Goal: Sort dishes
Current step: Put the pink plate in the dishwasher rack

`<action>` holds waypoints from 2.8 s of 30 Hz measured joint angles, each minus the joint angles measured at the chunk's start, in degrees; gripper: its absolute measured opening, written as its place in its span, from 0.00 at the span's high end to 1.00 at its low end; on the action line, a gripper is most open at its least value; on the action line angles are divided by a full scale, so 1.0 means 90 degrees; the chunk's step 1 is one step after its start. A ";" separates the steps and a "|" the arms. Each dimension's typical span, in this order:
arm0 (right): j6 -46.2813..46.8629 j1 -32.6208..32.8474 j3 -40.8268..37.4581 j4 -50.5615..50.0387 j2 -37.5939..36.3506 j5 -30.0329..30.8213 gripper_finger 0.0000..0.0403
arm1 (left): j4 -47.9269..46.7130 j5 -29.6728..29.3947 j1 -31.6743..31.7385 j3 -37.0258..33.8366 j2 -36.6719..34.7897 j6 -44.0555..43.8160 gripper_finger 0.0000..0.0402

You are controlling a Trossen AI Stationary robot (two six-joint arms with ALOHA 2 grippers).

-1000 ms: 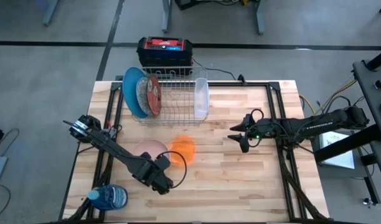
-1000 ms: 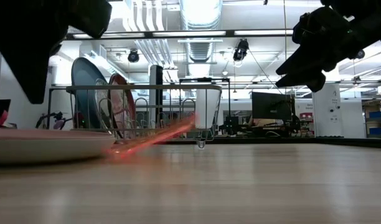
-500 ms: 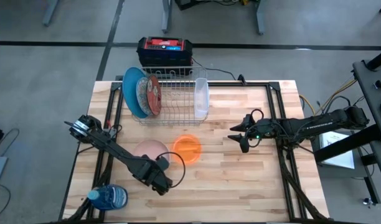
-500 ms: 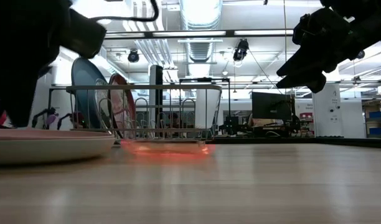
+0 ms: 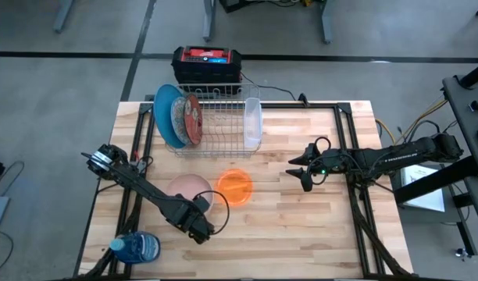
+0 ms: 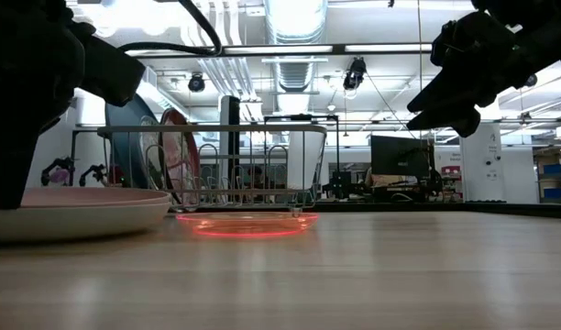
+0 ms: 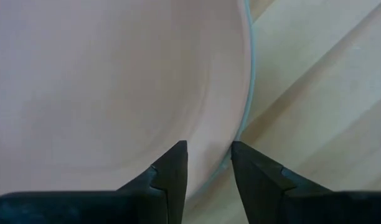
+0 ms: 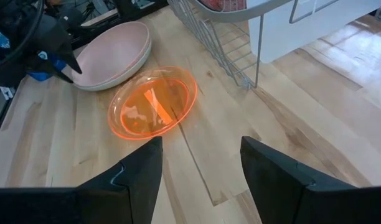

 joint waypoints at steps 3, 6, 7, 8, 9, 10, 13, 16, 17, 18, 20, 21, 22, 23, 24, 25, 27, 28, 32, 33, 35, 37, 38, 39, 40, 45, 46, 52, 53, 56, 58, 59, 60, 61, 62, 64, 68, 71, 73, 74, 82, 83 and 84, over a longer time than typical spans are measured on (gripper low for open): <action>0.0002 0.0000 0.0000 0.0000 -0.0001 0.0000 0.48 | 0.0016 -0.0002 0.0000 0.0007 0.0000 0.0035 0.71; 0.0002 0.0000 0.0000 0.0002 0.0002 0.0000 0.48 | 0.0113 -0.0002 0.0000 0.0007 0.0000 0.0125 0.72; 0.0002 0.0000 0.0000 0.0002 0.0001 0.0000 0.49 | 0.0115 -0.0002 0.0000 0.0007 0.0000 0.0138 0.72; 0.0004 0.0000 0.0000 0.0002 0.0001 0.0000 0.49 | 0.0118 -0.0002 0.0000 0.0010 0.0000 0.0144 0.74; 0.0002 0.0000 0.0000 0.0002 0.0000 0.0001 0.49 | 0.0120 0.0000 0.0000 0.0010 0.0000 0.0146 0.76; 0.0004 0.0000 0.0000 0.0002 0.0001 0.0000 0.49 | 0.0119 0.0002 0.0000 0.0010 0.0000 0.0148 0.79; 0.0004 0.0000 0.0000 0.0003 -0.0001 0.0000 0.49 | 0.0117 0.0007 0.0000 0.0010 0.0000 0.0148 0.91; 0.0004 0.0000 0.0000 0.0005 0.0001 0.0000 0.48 | 0.0124 0.0005 0.0000 0.0010 0.0000 0.0150 0.98; 0.0005 0.0000 0.0000 0.0005 0.0002 0.0002 0.48 | 0.0126 0.0005 0.0000 0.0010 0.0000 0.0152 0.98; 0.0004 0.0000 0.0000 0.0005 0.0000 0.0002 0.49 | 0.0125 0.0003 0.0000 0.0010 0.0000 0.0172 0.98; 0.0006 0.0000 0.0000 0.0005 0.0000 0.0001 0.49 | 0.0120 0.0002 0.0002 0.0019 0.0000 0.0205 0.99; 0.0004 0.0000 0.0000 0.0005 0.0001 0.0001 0.49 | 0.0099 0.0002 0.0000 0.0043 0.0000 0.0240 1.00; 0.0005 0.0000 0.0000 0.0005 -0.0001 0.0000 0.50 | 0.0068 0.0003 0.0002 0.0080 0.0000 0.0275 1.00; 0.0006 0.0000 0.0000 0.0005 -0.0001 0.0001 0.50 | 0.0047 0.0005 0.0002 0.0129 0.0000 0.0326 1.00; 0.0006 0.0000 0.0000 0.0005 0.0001 0.0001 0.50 | 0.0020 0.0002 0.0000 0.0193 0.0000 0.0384 1.00; 0.0006 0.0000 0.0000 0.0005 0.0001 0.0000 0.50 | -0.0025 -0.0009 0.0000 0.0264 0.0000 0.0427 1.00; 0.0006 0.0002 0.0000 0.0005 0.0000 0.0001 0.50 | -0.0138 -0.0067 0.0000 0.0439 0.0000 0.0497 1.00; 0.0004 0.0001 0.0000 0.0005 0.0001 0.0001 0.50 | -0.0233 -0.0133 0.0000 0.0531 0.0000 0.0524 1.00; -0.0001 0.0000 0.0000 0.0005 0.0002 0.0002 0.50 | -0.0482 -0.0292 0.0000 0.0786 0.0000 0.0576 1.00; -0.0001 0.0000 0.0000 0.0005 0.0001 0.0000 0.50 | -0.0480 -0.0317 0.0000 0.0797 0.0000 0.0585 1.00; -0.0004 0.0000 0.0000 0.0005 0.0000 0.0002 0.50 | -0.0486 -0.0355 -0.0005 0.0794 0.0000 0.0583 0.99; -0.0030 0.0002 0.0000 0.0005 0.0002 0.0000 0.50 | -0.0475 -0.0347 -0.0005 0.0745 0.0000 0.0546 0.96; -0.0030 0.0001 0.0000 0.0005 0.0000 0.0002 0.50 | -0.0485 -0.0333 -0.0005 0.0715 0.0000 0.0473 0.94; -0.0030 0.0000 0.0000 0.0005 0.0000 0.0000 0.50 | -0.0483 -0.0272 -0.0005 0.0685 0.0000 0.0384 0.92; -0.0032 0.0000 0.0000 0.0005 0.0000 0.0000 0.50 | -0.0469 -0.0185 -0.0005 0.0656 0.0000 0.0284 0.90; -0.0035 0.0000 -0.0007 0.0005 0.0001 0.0002 0.50 | -0.0307 0.0178 -0.0005 0.0427 0.0000 -0.0259 0.78; -0.0035 0.0002 -0.0007 0.0003 0.0001 0.0000 0.50 | -0.0199 0.0180 -0.0005 0.0386 0.0000 -0.0324 0.76; -0.0035 0.0000 -0.0007 0.0005 0.0002 0.0000 0.50 | -0.0008 0.0160 -0.0005 0.0176 0.0000 -0.0423 0.70; -0.0035 0.0000 -0.0007 0.0005 0.0002 0.0000 0.50 | -0.0021 0.0158 -0.0005 0.0138 0.0000 -0.0425 0.70; -0.0035 0.0000 -0.0007 0.0005 0.0002 0.0000 0.50 | 0.0065 0.0158 -0.0005 0.0014 0.0000 -0.0423 0.71; -0.0036 0.0000 -0.0007 0.0003 0.0002 0.0000 0.50 | 0.0112 0.0156 -0.0005 -0.0046 0.0000 -0.0419 0.71; -0.0036 0.0000 -0.0007 0.0004 0.0001 0.0001 0.50 | 0.0121 0.0158 -0.0005 -0.0061 0.0000 -0.0417 0.71; -0.0037 0.0001 -0.0007 0.0005 0.0000 0.0000 0.50 | 0.0124 0.0157 -0.0005 -0.0071 0.0000 -0.0407 0.71; -0.0036 0.0001 -0.0007 0.0003 0.0002 0.0000 0.50 | 0.0122 0.0158 -0.0005 -0.0075 0.0000 -0.0395 0.71; -0.0037 0.0000 -0.0007 0.0005 0.0002 0.0000 0.50 | 0.0125 0.0155 -0.0005 -0.0075 0.0000 -0.0362 0.72; -0.0037 0.0000 -0.0007 0.0004 0.0001 0.0000 0.50 | 0.0141 0.0158 -0.0005 -0.0075 0.0000 -0.0300 0.75; -0.0037 0.0000 -0.0007 0.0005 0.0001 0.0002 0.50 | 0.0281 0.0158 -0.0005 -0.0075 0.0000 -0.0073 0.91; -0.0037 0.0001 -0.0007 0.0005 0.0002 0.0001 0.50 | 0.0383 0.0151 -0.0005 -0.0073 -0.0002 0.0016 0.98; -0.0037 0.0000 -0.0007 0.0005 0.0001 0.0000 0.50 | 0.0444 0.0155 -0.0005 -0.0070 -0.0002 0.0095 0.97; -0.0037 0.0000 -0.0007 0.0005 0.0001 0.0000 0.50 | 0.0450 0.0164 -0.0005 -0.0056 -0.0002 0.0115 0.97; -0.0006 0.0000 -0.0007 0.0005 0.0002 -0.0007 0.50 | 0.0417 0.0110 -0.0015 0.0304 -0.0002 0.0459 1.00; -0.0006 0.0001 -0.0007 0.0005 0.0001 -0.0007 0.50 | 0.0356 0.0080 -0.0015 0.0373 -0.0002 0.0508 1.00; -0.0006 0.0001 -0.0007 0.0005 0.0002 -0.0007 0.50 | 0.0283 0.0028 -0.0012 0.0446 -0.0002 0.0538 1.00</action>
